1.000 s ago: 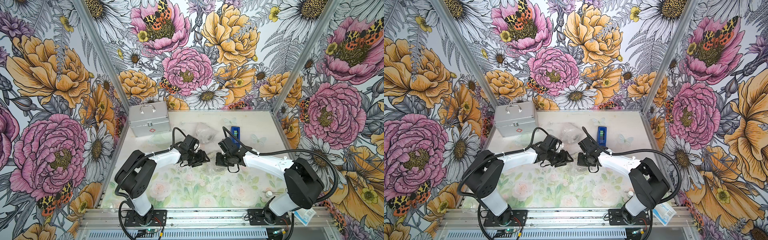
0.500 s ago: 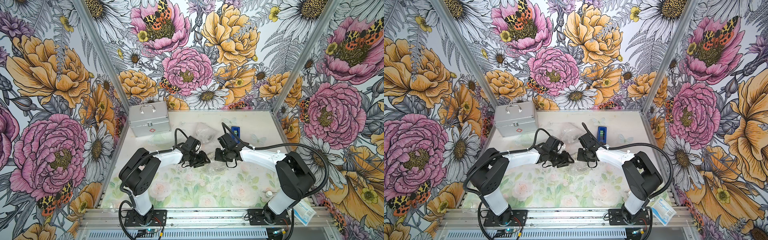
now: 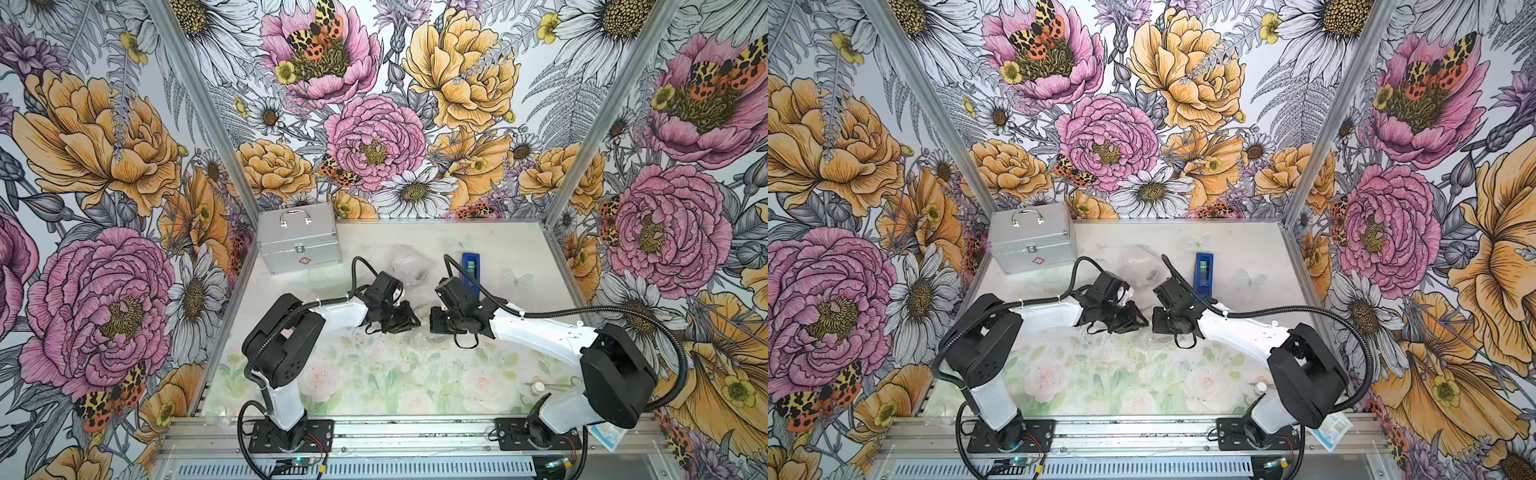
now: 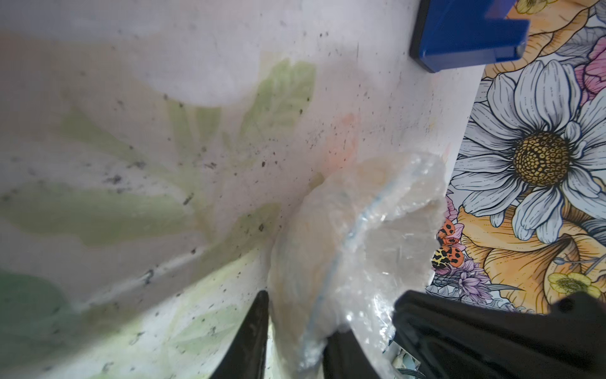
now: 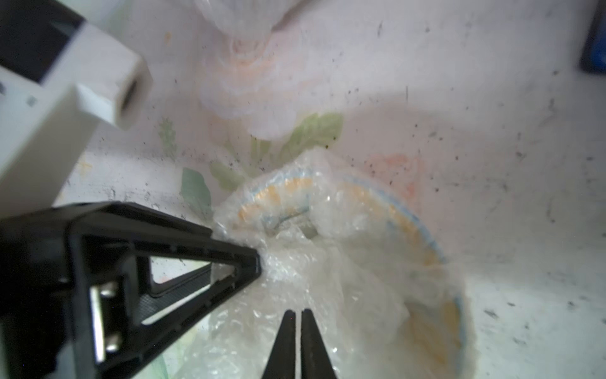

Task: Wrap bowls in bubble wrap
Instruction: Stick the tape on the bubble wrap.

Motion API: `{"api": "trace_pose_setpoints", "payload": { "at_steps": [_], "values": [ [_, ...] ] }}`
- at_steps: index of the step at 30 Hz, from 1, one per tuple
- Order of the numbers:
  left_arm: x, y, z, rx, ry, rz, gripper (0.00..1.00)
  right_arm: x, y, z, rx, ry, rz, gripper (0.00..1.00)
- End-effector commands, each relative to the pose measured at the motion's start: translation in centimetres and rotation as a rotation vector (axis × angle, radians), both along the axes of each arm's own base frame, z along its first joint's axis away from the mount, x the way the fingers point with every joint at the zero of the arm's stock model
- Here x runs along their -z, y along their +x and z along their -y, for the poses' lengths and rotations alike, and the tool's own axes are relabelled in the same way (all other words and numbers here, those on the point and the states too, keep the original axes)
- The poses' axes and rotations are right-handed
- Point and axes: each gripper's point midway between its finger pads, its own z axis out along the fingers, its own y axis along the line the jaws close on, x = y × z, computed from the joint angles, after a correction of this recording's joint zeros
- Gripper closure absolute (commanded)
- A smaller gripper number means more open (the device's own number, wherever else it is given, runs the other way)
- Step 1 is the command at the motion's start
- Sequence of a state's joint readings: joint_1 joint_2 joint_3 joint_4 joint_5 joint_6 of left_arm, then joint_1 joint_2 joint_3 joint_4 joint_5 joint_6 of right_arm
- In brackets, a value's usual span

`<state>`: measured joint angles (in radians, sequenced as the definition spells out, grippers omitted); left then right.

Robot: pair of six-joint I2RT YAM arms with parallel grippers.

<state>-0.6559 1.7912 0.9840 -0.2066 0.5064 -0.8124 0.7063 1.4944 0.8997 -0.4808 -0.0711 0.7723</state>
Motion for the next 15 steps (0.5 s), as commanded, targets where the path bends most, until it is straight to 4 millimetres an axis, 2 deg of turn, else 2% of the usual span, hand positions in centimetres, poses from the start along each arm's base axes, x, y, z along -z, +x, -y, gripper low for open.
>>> {"api": "trace_pose_setpoints", "payload": {
  "at_steps": [1, 4, 7, 11, 14, 15],
  "values": [
    [0.4, 1.2, -0.4, -0.036, 0.020, 0.008, 0.76, 1.6, -1.1, 1.3, 0.031, -0.051, -0.036, 0.94],
    [0.4, 1.5, -0.7, -0.054, 0.014, 0.006, 0.79, 1.0, -1.0, 1.9, 0.050, -0.052, -0.013, 0.95],
    [0.4, 2.1, -1.1, -0.067, 0.028, 0.016, 0.81, -1.5, -0.5, 2.7, 0.080, -0.034, 0.071, 0.94],
    [0.0, 3.0, -1.9, -0.084, 0.065, 0.053, 0.83, -6.7, 0.4, 4.1, 0.140, 0.045, 0.224, 0.78],
    [0.1, 3.7, -2.4, -0.095, 0.097, 0.074, 0.84, -9.0, 1.1, 7.2, 0.238, 0.075, 0.299, 0.60],
    [0.0, 3.9, -2.3, -0.092, 0.098, 0.079, 0.84, -9.3, 1.2, 8.5, 0.275, 0.065, 0.316, 0.58]
  ]
}}
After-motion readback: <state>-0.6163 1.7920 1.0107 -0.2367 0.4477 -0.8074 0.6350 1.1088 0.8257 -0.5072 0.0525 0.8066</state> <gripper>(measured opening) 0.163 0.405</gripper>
